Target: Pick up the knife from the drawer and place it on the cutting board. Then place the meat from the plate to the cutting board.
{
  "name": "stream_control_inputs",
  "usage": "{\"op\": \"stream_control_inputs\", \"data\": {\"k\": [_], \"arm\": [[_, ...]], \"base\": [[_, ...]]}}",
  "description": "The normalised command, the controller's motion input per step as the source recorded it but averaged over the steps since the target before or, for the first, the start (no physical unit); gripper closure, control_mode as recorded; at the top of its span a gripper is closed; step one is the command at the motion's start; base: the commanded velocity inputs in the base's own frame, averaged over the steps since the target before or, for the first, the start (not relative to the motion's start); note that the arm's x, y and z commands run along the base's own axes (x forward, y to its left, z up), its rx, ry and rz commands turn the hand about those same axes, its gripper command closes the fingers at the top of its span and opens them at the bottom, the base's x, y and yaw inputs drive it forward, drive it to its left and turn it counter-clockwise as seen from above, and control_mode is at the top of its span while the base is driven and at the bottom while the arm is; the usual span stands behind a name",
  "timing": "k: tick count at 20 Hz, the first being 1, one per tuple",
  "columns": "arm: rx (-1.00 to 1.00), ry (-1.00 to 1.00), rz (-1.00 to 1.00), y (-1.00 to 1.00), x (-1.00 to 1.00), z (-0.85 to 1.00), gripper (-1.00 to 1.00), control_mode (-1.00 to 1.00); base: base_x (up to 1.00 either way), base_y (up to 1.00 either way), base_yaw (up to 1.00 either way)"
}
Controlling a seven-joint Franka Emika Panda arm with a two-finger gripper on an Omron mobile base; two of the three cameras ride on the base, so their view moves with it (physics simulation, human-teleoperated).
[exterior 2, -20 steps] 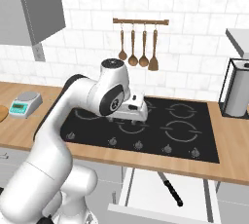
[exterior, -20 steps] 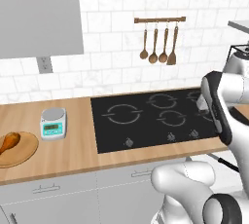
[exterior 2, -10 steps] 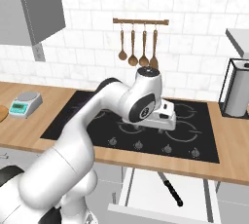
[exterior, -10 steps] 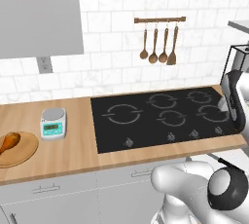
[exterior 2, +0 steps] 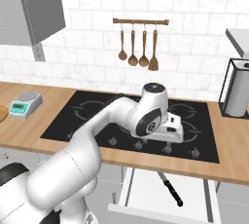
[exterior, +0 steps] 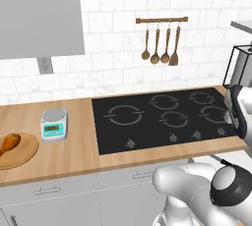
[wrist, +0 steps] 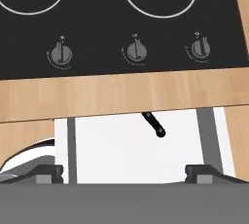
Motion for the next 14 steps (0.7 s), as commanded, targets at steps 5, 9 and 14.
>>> {"op": "stream_control_inputs", "data": {"k": [5, 9, 14], "arm": [[-0.01, 0.00, 0.00, -0.63, -0.12, -0.53, -1.00, -1.00], [0.00, 0.00, 0.00, -0.38, -0.14, -0.48, -1.00, -1.00], [0.00, 0.00, 0.03, -0.22, -0.07, -0.42, -1.00, -1.00]], "base": [[0.00, 0.00, 0.00], [0.00, 0.00, 0.00], [0.00, 0.00, 0.00]]}}
